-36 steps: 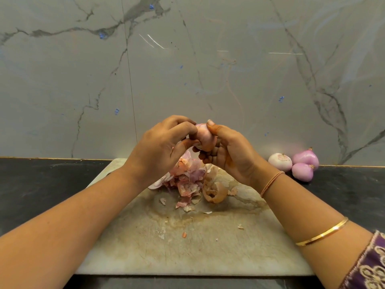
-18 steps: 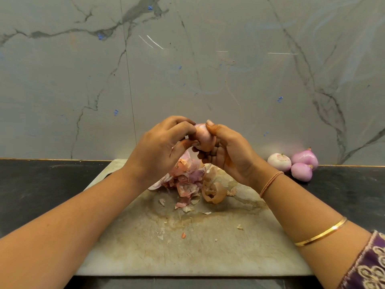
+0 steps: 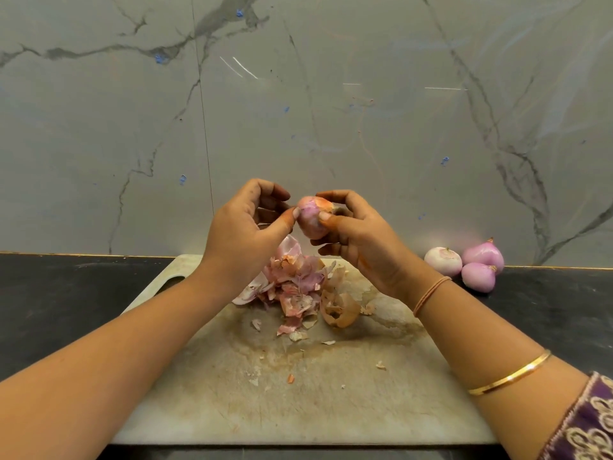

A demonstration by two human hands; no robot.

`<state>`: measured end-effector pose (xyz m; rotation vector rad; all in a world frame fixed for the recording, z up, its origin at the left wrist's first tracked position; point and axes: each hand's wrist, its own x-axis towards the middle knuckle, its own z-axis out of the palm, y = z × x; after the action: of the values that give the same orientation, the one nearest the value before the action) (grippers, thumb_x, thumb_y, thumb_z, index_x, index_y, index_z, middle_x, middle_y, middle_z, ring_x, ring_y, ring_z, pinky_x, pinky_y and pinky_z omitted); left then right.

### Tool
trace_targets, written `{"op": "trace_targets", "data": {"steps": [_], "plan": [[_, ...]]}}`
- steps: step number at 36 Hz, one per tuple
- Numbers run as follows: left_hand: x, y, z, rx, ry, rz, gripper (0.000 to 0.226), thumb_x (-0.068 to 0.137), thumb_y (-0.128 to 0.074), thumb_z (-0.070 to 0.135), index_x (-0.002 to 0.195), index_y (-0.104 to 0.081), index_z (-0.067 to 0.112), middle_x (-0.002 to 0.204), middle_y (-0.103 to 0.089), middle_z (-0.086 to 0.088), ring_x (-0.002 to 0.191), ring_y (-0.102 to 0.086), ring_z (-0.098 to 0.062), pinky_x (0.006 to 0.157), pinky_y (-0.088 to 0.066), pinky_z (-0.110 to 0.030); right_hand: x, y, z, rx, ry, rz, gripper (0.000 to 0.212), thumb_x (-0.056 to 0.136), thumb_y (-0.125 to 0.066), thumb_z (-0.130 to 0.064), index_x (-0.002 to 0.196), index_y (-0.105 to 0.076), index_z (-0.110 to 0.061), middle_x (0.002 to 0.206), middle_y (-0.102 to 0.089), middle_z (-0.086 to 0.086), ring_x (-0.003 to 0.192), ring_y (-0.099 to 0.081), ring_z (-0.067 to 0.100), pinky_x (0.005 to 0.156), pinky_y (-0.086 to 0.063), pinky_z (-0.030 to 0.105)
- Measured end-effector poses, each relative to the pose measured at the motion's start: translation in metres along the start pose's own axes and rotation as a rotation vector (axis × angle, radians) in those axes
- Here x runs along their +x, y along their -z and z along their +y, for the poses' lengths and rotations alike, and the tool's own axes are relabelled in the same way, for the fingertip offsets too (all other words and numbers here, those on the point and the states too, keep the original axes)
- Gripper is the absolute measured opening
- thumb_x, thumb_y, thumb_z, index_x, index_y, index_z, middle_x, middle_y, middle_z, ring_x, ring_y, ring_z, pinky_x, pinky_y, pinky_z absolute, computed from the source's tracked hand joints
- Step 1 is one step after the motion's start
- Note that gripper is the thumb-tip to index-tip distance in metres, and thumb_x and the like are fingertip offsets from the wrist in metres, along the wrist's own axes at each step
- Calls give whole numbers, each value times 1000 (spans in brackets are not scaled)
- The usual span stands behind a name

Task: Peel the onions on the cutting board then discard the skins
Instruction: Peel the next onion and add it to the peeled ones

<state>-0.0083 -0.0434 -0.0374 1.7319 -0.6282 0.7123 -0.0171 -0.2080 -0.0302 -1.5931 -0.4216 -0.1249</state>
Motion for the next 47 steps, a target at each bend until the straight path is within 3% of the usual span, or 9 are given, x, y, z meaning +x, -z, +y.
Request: {"op": "trace_targets", "data": {"steps": [10,14,21,25,28,31,38,44,47], "plan": [[-1,0,0,63,18,12,27,85,-69,9,87,-54,31,82,-64,9,73,-64,-4,68,-53,-15,0,-1,2,-44,35,42,31,92,-62,-19,120,-49,-20,105,-58,4,84,-58,17,73,-49,27],[5,6,-6,120,88,55,24,87,-66,11,82,-57,32,81,-66,9,74,-66,-8,70,-55,-18,0,0,0,-38,34,48,46,75,-66,-30,117,-48,-23,108,-59,6,83,-59,16,70,-48,27],[4,9,-4,198,86,18,38,88,-52,-1,74,-66,31,80,-71,6,74,-69,-15,73,-59,-36,-2,1,1,-177,107,25,42,88,-68,-10,121,-45,-21,123,-53,-1,77,-69,21,68,-55,26],[1,6,2,181,9,-2,16,89,-60,11,94,-66,25,94,-67,9,81,-64,3,68,-52,-11,-2,0,2,-212,117,41,42,87,-67,-7,119,-45,-24,115,-52,-5,84,-65,22,68,-55,22],[0,4,4,107,-25,-88,23,86,-67,16,106,-61,27,103,-65,10,90,-65,3,73,-51,-9,-3,-1,2,-247,133,46,44,86,-69,-7,119,-46,-27,111,-54,-7,85,-60,14,65,-48,14],[-2,2,6,46,-41,-131,28,86,-65,5,100,-63,30,103,-67,5,92,-66,2,73,-52,-11,-3,-2,3,-280,139,38,43,85,-71,-11,117,-48,-28,111,-57,-3,83,-60,15,63,-47,15],[-3,1,10,-71,72,-120,18,82,-70,7,89,-68,23,87,-72,5,79,-71,-7,65,-55,-18,-2,-6,6,-446,194,84,41,82,-75,-29,116,-53,-25,112,-59,5,93,-66,26,78,-59,43],[-4,0,7,18,114,-77,12,82,-72,13,86,-68,24,79,-74,3,72,-71,-8,71,-59,-34,-3,-8,4,-560,288,142,40,82,-75,-29,115,-56,-18,110,-53,5,87,-62,18,74,-56,21],[-3,-2,7,-30,180,-43,10,82,-71,11,83,-69,21,81,-74,-2,72,-72,-19,76,-58,-45,-4,-11,4,-606,320,164,36,83,-75,-30,111,-56,-17,106,-51,3,87,-58,16,75,-55,21]]}}
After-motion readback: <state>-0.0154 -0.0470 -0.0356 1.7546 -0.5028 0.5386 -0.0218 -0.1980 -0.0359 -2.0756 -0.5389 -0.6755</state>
